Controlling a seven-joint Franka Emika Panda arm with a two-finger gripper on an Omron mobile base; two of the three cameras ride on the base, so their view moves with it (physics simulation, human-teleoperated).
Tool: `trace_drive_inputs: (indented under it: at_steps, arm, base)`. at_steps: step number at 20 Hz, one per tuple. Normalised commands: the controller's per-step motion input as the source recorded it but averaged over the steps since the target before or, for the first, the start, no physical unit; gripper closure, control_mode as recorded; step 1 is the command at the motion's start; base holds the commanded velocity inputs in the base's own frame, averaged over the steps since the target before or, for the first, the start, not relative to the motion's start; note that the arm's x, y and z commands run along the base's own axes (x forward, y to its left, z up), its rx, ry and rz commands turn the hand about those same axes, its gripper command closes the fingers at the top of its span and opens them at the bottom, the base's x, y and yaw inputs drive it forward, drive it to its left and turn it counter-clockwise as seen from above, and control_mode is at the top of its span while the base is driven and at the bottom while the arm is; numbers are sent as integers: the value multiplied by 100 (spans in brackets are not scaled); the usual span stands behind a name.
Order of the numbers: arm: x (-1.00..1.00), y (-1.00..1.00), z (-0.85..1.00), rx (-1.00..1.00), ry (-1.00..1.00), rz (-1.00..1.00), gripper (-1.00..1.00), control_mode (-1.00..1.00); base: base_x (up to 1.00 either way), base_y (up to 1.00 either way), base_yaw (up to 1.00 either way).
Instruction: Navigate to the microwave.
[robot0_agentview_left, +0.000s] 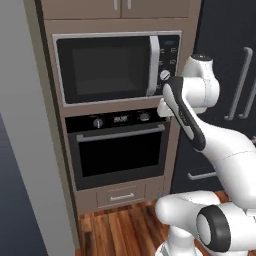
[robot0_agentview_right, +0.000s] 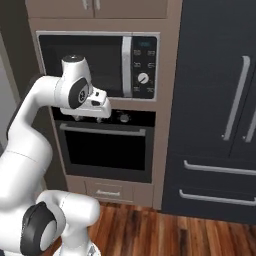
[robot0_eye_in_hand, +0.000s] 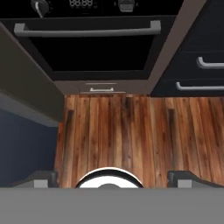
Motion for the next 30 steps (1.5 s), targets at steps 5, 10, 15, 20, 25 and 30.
trace_drive_inputs:
  at_steps: [5, 10, 15, 20, 25, 30]
  arm:
    - [0, 0, 0, 0, 0, 0, -100, 100]
    - [0, 0, 0, 0, 0, 0, -100, 100]
    - [0, 0, 0, 0, 0, 0, -100, 100]
    - [0, 0, 0, 0, 0, 0, -100, 100]
    - [0, 0, 0, 0, 0, 0, -100, 100]
    - [0, 0, 0, 0, 0, 0, -100, 100]
  base:
    - [42, 47, 0]
    - [55, 42, 0]
    - [61, 9, 0]
    - [28, 3, 0]
    - [31, 12, 0]
    - [30, 13, 0]
